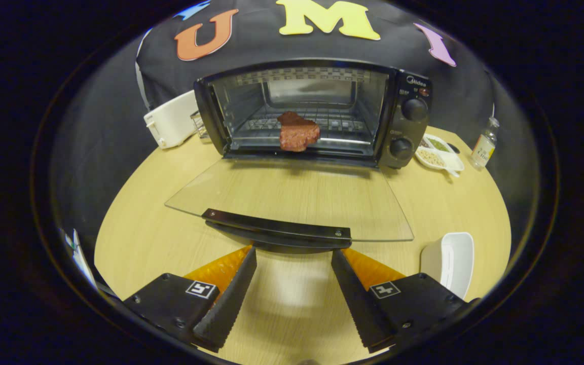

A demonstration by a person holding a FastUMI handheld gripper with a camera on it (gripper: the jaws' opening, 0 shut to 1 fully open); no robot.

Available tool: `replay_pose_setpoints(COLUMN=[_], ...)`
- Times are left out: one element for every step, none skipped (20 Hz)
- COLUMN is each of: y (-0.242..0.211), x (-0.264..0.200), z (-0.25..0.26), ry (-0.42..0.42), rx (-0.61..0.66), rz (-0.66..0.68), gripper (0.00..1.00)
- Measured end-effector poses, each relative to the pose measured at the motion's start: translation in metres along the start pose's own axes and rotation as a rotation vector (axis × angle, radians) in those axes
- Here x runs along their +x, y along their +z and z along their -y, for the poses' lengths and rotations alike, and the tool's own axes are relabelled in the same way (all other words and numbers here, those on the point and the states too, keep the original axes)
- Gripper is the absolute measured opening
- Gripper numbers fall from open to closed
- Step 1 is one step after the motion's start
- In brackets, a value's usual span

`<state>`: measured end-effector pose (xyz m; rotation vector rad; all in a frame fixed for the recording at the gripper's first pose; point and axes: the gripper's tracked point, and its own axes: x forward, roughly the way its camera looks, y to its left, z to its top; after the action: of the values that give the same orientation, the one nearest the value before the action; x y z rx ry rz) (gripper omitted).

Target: Open the toaster oven, put the food inside, and close the toaster oven door.

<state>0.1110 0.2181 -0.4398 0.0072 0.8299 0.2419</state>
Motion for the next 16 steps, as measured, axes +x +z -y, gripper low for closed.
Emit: replay_pose_setpoints(y=[0.008, 0.017, 0.026, 0.035, 0.046, 0.059, 0.069, 0.08, 0.094, 0.105, 0.119, 0.13, 0.142, 0.152, 0.159, 0.164], x=[-0.003, -0.008, -0.012, -0.015, -0.019, -0.022, -0.024, -0.026, -0.026, -0.027, -0.026, -0.025, -0.023, -0.022, -0.022, -0.024], z=[-0.001, -0.002, -0.004, -0.005, -0.006, -0.005, -0.005, -0.005, -0.005, -0.004, -0.001, 0.001, 0.002, 0.004, 0.002, -0.002], ry=[0.006, 0.016, 0.027, 0.035, 0.039, 0.038, 0.039, 0.041, 0.046, 0.044, 0.037, 0.027, 0.012, -0.005, -0.003, 0.004], rx=[0.003, 0.008, 0.018, 0.029, 0.036, 0.04, 0.046, 0.058, 0.069, 0.075, 0.076, 0.071, 0.053, 0.032, 0.018, 0.009], rz=[0.014, 0.028, 0.036, 0.048, 0.067, 0.09, 0.104, 0.119, 0.142, 0.159, 0.179, 0.197, 0.216, 0.228, 0.238, 0.255], gripper=[0.95, 0.95, 0.96, 0.95, 0.96, 0.96, 0.96, 0.96, 0.96, 0.96, 0.96, 0.98, 0.99, 0.99, 0.98, 0.95])
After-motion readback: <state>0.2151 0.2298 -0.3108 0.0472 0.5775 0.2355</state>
